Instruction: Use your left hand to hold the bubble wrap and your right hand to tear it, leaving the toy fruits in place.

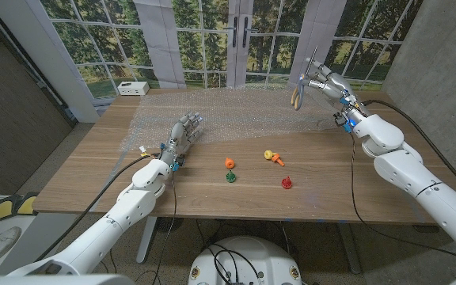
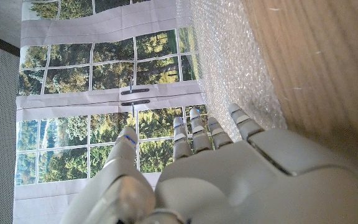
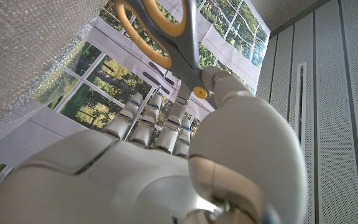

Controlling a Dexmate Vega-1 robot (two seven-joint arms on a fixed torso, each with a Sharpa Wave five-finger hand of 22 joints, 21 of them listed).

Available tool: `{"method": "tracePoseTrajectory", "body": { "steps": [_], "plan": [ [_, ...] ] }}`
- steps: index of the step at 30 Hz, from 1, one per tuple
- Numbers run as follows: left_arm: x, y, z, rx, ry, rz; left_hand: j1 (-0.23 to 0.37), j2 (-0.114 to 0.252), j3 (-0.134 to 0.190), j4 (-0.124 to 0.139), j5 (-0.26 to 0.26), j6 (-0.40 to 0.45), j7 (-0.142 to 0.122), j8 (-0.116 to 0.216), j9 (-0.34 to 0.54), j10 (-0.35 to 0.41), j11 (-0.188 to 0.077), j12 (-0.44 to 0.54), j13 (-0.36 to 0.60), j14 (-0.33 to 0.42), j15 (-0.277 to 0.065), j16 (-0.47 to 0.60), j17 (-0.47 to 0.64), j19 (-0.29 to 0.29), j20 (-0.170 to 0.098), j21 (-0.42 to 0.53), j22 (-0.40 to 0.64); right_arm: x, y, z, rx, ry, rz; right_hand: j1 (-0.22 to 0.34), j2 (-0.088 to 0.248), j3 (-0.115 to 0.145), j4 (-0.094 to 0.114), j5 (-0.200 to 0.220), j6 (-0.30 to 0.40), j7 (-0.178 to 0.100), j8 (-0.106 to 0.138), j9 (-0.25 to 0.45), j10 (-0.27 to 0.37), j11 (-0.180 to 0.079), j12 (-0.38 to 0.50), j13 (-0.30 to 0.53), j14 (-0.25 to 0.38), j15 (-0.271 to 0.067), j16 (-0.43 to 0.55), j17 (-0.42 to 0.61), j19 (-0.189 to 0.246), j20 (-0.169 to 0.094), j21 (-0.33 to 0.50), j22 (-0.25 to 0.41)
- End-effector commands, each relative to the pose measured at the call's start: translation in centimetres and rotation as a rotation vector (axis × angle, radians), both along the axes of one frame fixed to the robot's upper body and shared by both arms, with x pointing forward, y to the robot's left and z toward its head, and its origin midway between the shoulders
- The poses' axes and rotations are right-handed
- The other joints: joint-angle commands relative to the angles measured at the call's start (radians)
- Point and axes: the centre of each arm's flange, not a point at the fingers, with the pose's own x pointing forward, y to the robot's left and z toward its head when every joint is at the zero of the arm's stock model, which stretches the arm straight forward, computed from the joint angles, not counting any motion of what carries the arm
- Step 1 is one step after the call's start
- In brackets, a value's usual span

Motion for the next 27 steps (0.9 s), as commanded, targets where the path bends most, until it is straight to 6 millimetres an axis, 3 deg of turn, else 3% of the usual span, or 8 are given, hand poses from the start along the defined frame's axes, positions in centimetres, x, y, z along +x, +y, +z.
{"method": "tracePoseTrajectory", "body": {
  "steps": [1,27],
  "plan": [
    [-0.2,0.0,-0.3,-0.009,0.000,0.003,-0.007,0.004,-0.001,0.002,0.003,0.009,-0.001,0.003,0.003,0.005,0.001,0.000,0.001,0.000,-0.009,0.002,0.002,0.005,-0.006,0.003,0.002,0.5,1.9,-0.1,-0.022,0.008,0.054,0.012,0.011,0.007,0.002,0.007,0.006,0.000,0.006,0.002,0.029,-0.030,0.105,0.096,0.009,-0.158,0.005,0.003,0.007,0.008,0.004,0.003],
    [-0.3,-0.9,0.1,-0.027,-0.017,-0.026,-0.006,0.005,-0.001,0.002,0.003,0.019,-0.003,0.003,0.003,0.015,-0.007,0.001,0.001,0.002,-0.009,0.002,0.002,0.004,-0.005,0.003,0.002,1.0,4.0,-0.1,-0.034,0.007,0.113,0.013,0.010,0.006,0.002,0.016,0.013,0.000,0.004,0.002,0.028,-0.030,0.117,0.091,0.008,-0.158,0.002,0.008,0.002,0.012,0.002,0.003]
  ]
}}
